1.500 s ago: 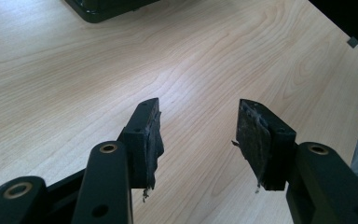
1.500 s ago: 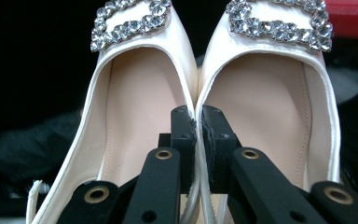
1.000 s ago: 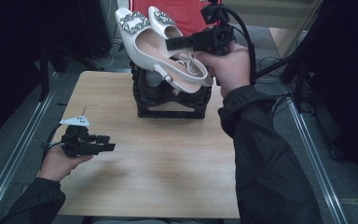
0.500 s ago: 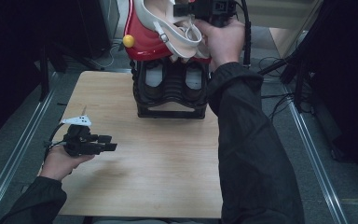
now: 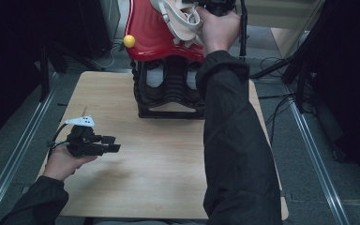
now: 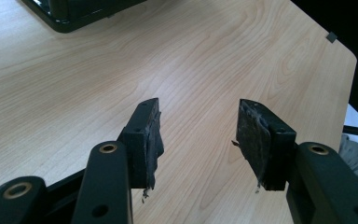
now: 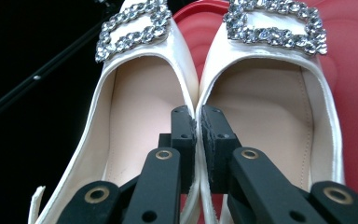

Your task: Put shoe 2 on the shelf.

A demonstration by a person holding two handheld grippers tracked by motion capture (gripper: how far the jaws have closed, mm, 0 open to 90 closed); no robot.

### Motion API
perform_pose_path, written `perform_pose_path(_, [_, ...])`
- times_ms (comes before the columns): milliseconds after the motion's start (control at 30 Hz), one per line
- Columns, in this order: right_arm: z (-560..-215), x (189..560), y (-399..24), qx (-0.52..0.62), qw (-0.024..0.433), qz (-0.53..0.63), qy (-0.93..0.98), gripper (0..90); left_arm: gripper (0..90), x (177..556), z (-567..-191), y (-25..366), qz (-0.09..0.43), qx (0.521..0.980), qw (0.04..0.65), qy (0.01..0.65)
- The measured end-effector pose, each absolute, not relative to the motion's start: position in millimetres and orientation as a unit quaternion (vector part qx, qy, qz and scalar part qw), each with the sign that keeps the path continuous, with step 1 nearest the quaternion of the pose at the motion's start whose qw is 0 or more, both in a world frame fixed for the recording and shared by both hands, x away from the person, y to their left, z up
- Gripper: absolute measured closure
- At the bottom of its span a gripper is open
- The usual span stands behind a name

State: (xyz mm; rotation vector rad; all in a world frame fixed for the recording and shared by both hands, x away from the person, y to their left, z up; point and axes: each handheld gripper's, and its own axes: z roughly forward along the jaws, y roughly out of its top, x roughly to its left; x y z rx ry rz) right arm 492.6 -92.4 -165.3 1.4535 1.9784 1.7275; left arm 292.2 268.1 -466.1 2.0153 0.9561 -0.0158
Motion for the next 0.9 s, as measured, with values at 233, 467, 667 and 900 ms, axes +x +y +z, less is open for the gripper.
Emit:
perform_pose_path(233, [-164.9, 504.5, -85.4, 0.503, 0.101, 0.572, 0.64, 86.2, 50.0, 293.0, -465.8, 266.6, -0.01, 0.812, 0.443, 0.38])
perform_pose_path(467, [-168.9, 510.9, -80.2, 0.516, 0.123, 0.568, 0.629, 86.1, 50.0, 293.6, -465.8, 267.0, -0.011, 0.811, 0.445, 0.38])
perform_pose_path(667, [-171.8, 506.6, -63.7, 0.523, 0.162, 0.548, 0.633, 86.1, 50.0, 293.6, -465.8, 265.8, -0.012, 0.812, 0.444, 0.378])
perform_pose_path(900, [-180.2, 505.8, -53.6, 0.538, 0.158, 0.546, 0.623, 85.7, 49.9, 292.8, -465.7, 265.5, -0.011, 0.813, 0.444, 0.377])
